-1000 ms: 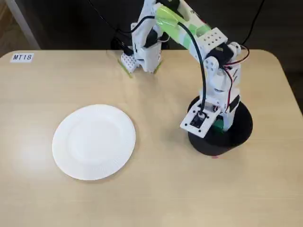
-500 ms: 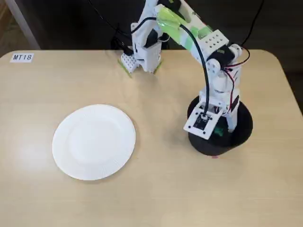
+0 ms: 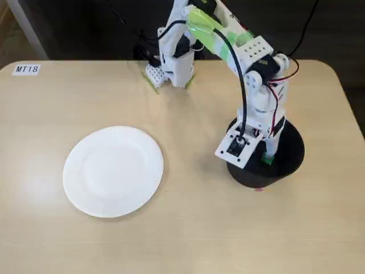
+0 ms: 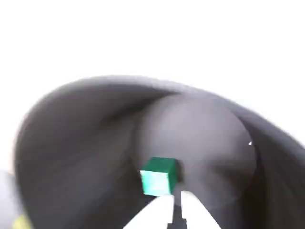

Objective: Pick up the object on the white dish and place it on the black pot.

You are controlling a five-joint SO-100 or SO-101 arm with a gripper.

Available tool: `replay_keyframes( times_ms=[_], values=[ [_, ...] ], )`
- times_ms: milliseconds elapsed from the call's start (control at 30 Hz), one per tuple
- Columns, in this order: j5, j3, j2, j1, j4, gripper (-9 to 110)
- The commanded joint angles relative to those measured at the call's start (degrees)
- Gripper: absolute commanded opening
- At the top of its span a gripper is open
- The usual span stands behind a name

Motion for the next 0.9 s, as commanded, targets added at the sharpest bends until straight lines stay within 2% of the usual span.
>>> replay_keyframes(
  times_ms=[0, 167, 400, 633, 867],
  values=[
    [0.18, -1.05, 9.05, 1.85, 0.53, 0],
    [3.43, -0.53, 21.36, 6.59, 1.76, 0],
    [11.43, 3.43, 39.11, 19.07, 3.69, 0],
    [14.06, 16.26, 58.01, 33.84, 2.20, 0],
    [14.06, 34.28, 75.15, 36.91, -0.35, 0]
  ],
)
